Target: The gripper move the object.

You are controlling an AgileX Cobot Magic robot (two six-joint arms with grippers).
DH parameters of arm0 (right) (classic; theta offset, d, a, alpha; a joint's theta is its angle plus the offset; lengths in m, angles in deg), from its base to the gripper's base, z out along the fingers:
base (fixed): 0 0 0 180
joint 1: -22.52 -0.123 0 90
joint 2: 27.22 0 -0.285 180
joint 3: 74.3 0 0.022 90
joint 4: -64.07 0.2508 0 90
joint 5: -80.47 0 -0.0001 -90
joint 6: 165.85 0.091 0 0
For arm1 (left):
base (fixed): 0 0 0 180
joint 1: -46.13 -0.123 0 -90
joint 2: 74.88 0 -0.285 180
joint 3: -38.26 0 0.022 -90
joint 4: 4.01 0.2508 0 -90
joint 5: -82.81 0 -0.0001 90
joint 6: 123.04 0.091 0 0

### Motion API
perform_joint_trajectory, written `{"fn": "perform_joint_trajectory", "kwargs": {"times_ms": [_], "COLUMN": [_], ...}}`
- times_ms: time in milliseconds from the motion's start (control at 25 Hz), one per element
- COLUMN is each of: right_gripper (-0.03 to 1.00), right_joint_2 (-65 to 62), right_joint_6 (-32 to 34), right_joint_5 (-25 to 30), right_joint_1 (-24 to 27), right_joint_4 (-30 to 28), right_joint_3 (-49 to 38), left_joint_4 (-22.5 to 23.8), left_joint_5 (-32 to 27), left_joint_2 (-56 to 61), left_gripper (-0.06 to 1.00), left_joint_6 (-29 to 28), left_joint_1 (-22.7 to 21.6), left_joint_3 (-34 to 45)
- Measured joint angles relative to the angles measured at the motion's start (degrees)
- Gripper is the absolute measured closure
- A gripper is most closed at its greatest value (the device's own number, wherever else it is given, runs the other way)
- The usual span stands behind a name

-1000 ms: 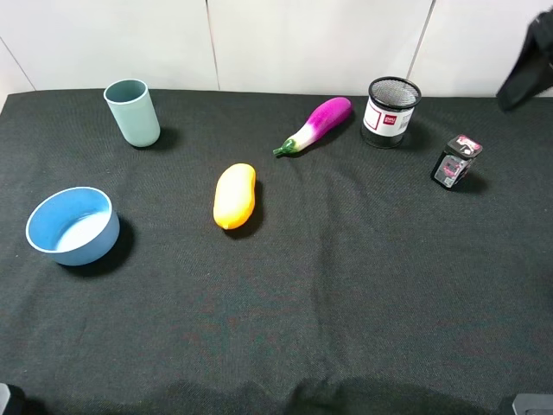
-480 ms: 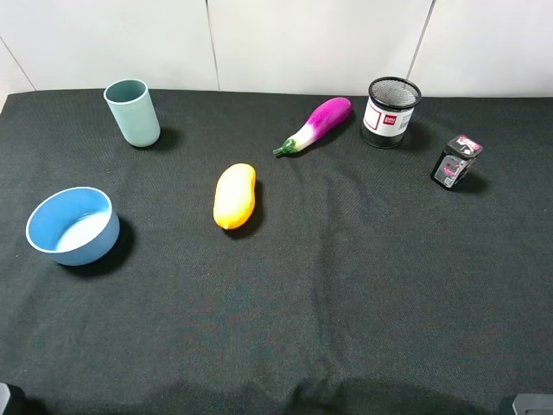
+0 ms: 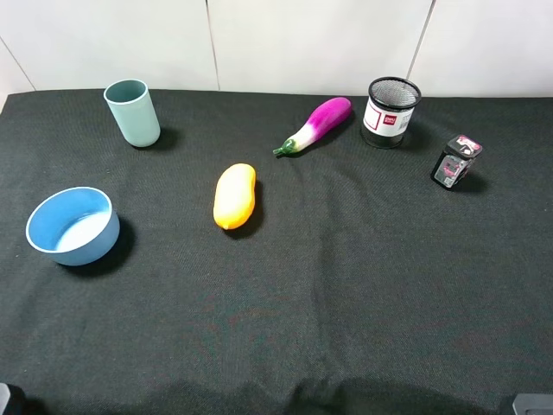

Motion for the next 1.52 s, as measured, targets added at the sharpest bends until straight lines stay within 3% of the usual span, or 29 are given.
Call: {"fn": "perform_joint_trajectory", "kwargs": {"times_ms": [360, 600, 960, 1200, 1520], "right_gripper": [0.27, 0.27, 0.27, 0.27, 0.27], "right_joint_2": [-11.11, -16.99, -26.28, -31.9, -32.46], "right_joint_6": [0.0, 0.0, 0.0, 0.0, 0.0], "right_joint_5": [-1.65, -4.93, -14.7, -13.39, -11.99], "right_joint_1": [0.07, 3.8, 6.0, 6.0, 6.0], "right_joint_4": [-0.18, -2.96, -5.51, -8.96, -7.61], "right_joint_3": [-9.52, -11.46, -16.79, -21.05, -22.04], "left_joint_4": [0.0, 0.0, 0.0, 0.0, 0.0], "left_joint_5": [0.0, 0.0, 0.0, 0.0, 0.0], "left_joint_2": [0.0, 0.0, 0.0, 0.0, 0.0], "left_gripper": [-0.05, -0.05, -0.05, -0.05, -0.05], "left_joint_6": [0.0, 0.0, 0.0, 0.0, 0.0], "left_joint_1": [0.0, 0.0, 0.0, 0.0, 0.0], "left_joint_3": [0.0, 0.0, 0.0, 0.0, 0.0]}}
